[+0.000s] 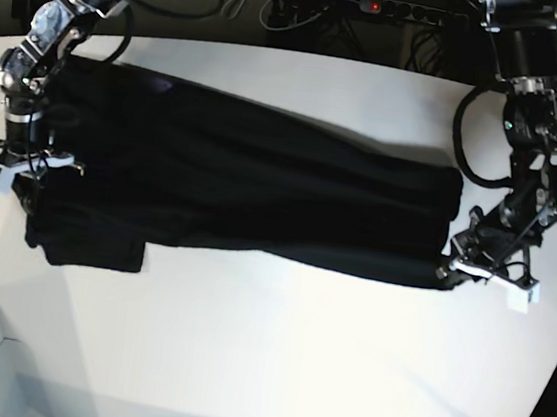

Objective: Layout the t-shirt on the table in an organized manner, then fold the t-shirt properly
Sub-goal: 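Lower the folded hem onto the shirt and hold it with both grippers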

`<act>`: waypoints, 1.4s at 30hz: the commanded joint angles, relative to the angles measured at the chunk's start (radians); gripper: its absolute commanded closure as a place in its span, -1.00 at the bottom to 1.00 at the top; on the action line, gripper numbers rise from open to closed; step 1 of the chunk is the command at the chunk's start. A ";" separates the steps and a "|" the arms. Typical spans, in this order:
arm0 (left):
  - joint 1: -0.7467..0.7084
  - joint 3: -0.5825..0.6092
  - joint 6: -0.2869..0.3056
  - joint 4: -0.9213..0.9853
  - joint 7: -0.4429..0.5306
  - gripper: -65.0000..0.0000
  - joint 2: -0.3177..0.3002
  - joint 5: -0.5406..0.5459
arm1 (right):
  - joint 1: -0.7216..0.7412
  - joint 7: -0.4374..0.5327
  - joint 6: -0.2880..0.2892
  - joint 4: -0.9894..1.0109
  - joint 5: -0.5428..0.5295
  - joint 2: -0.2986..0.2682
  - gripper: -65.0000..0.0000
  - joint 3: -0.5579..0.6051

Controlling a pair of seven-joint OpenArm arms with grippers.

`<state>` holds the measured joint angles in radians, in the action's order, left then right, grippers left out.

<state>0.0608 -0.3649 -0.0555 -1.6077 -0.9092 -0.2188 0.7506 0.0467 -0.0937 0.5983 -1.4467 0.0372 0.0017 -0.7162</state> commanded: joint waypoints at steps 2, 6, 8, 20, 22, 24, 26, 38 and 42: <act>0.003 -0.009 -0.005 -0.035 0.015 0.99 -0.015 0.031 | -0.008 0.033 0.002 -0.035 -0.018 -0.006 1.00 0.000; -0.014 -0.029 -0.005 -0.067 0.015 0.99 -0.047 0.031 | -0.024 0.039 0.002 -0.036 -0.018 -0.009 1.00 -0.006; -0.016 -0.030 -0.005 -0.075 0.015 0.99 -0.054 0.033 | -0.040 0.041 0.004 -0.038 -0.018 -0.010 1.00 -0.007; -0.080 -0.033 -0.004 -0.148 0.015 0.99 -0.075 0.033 | -0.202 0.035 0.100 -0.171 -0.150 0.008 1.00 -0.007; -0.086 -0.033 -0.004 -0.161 0.015 0.99 -0.075 0.033 | -0.219 0.035 0.100 -0.171 -0.150 0.011 1.00 -0.007; -0.103 -0.033 -0.004 -0.173 0.015 0.99 -0.077 0.033 | -0.224 0.035 0.100 -0.167 -0.150 0.011 1.00 -0.007; -0.129 -0.033 -0.004 -0.184 0.015 0.99 -0.077 0.033 | -0.238 0.035 0.100 -0.153 -0.152 0.011 1.00 -0.024; -0.186 -0.075 -0.004 -0.090 0.015 0.99 -0.093 0.030 | -0.235 0.035 0.100 -0.071 -0.152 0.010 1.00 -0.081; -0.180 -0.072 -0.004 -0.018 0.015 0.99 -0.086 0.030 | -0.241 0.035 0.100 -0.078 -0.152 0.013 1.00 -0.075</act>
<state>-0.1345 -0.4339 -0.0525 -1.6096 -0.9119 -0.2905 0.7612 -0.1978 -0.0906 0.6949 -1.5017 -0.0940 0.0246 -0.7891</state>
